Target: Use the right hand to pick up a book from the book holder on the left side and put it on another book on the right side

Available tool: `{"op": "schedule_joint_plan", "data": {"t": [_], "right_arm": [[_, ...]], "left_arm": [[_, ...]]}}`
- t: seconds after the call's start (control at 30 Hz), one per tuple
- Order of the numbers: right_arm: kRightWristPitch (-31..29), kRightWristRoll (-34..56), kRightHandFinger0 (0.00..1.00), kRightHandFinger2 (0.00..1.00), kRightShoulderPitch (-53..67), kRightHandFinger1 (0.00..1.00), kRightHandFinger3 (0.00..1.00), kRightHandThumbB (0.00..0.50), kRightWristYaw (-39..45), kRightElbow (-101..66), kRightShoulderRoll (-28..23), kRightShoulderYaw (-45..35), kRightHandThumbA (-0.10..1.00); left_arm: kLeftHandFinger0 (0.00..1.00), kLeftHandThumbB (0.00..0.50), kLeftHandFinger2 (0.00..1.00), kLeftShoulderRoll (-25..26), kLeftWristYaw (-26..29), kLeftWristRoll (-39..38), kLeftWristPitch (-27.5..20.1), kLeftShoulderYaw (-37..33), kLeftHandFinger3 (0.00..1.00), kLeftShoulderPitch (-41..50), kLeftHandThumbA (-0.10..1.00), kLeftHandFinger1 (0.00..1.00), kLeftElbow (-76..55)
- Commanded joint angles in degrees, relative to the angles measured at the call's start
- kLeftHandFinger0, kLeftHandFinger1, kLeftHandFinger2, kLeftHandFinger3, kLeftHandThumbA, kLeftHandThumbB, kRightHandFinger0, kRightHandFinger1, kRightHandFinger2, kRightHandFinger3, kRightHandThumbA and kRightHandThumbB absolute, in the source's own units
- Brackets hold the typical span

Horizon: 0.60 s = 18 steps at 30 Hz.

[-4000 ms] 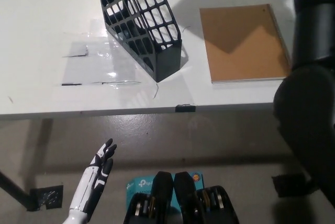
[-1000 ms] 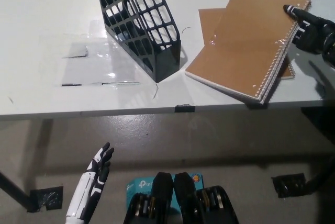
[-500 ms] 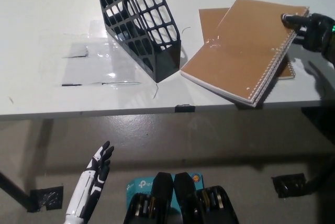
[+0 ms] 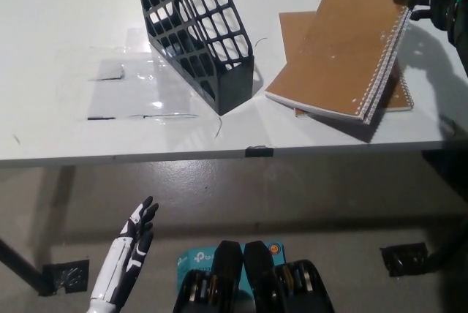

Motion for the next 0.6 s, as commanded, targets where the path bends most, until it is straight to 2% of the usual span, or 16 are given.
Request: {"op": "schedule_joint_plan", "data": {"t": [0.0,0.03,0.07,0.13,0.17,0.2,0.27,0.37,0.43,0.57], "right_arm": [[-6.6,-1.0,1.00,1.00,-5.5,1.00,1.00,0.281,3.1,-1.6,-1.4,-0.7,0.34],[-7.1,-1.1,1.00,1.00,-5.3,1.00,1.00,0.285,3.4,-1.6,-1.4,-0.7,0.35],[-7.4,-1.5,1.00,1.00,-5.1,1.00,1.00,0.262,3.5,-1.5,-1.4,-0.4,0.34],[-7.6,-1.3,1.00,1.00,-4.7,1.00,1.00,0.280,3.6,-1.3,-1.3,-0.9,0.28],[-7.8,-1.3,1.00,1.00,-4.5,1.00,1.00,0.284,3.9,-1.3,-1.3,-1.0,0.29],[-7.9,-1.5,1.00,1.00,-4.2,1.00,1.00,0.296,4.3,-1.3,-1.3,-0.8,0.31],[-7.9,-1.4,1.00,1.00,-4.0,1.00,1.00,0.289,5.2,-1.0,-1.5,-1.0,0.34],[-8.3,-2.8,1.00,1.00,-4.1,1.00,1.00,0.312,6.1,-0.9,-1.8,0.1,0.44],[-7.9,-2.6,1.00,1.00,-4.4,1.00,1.00,0.264,6.3,-0.7,-2.1,-0.3,0.46],[-8.1,-2.5,1.00,1.00,-4.3,1.00,1.00,0.265,6.0,-0.8,-2.6,-0.9,0.45]], "left_arm": [[1.00,0.048,1.00,1.2,-1.1,1.0,0.9,-0.3,1.00,0.1,1.00,1.00,-2.7],[1.00,0.047,1.00,1.3,-1.1,1.1,0.9,-0.4,1.00,-0.1,1.00,1.00,-2.8],[1.00,0.041,1.00,1.5,-1.1,1.4,0.9,-0.6,1.00,-0.1,1.00,1.00,-2.9],[1.00,0.044,1.00,1.6,-1.0,1.4,1.0,-0.7,1.00,-0.1,1.00,1.00,-3.1],[1.00,0.046,1.00,1.7,-1.0,1.2,0.9,-0.7,1.00,0.0,1.00,1.00,-3.1],[1.00,0.045,1.00,1.7,-1.0,1.0,0.9,-0.7,1.00,0.1,1.00,1.00,-3.2],[1.00,0.047,1.00,1.8,-1.0,0.8,0.8,-0.7,1.00,0.1,1.00,1.00,-3.2],[1.00,0.053,1.00,1.9,-0.8,0.9,0.8,-0.7,1.00,-0.1,1.00,1.00,-3.1],[1.00,0.047,1.00,1.9,-0.7,1.1,1.0,-0.7,1.00,-0.2,1.00,1.00,-3.3],[1.00,0.054,1.00,1.5,-0.4,0.9,1.6,-0.6,1.00,-0.1,1.00,1.00,-3.3]]}}
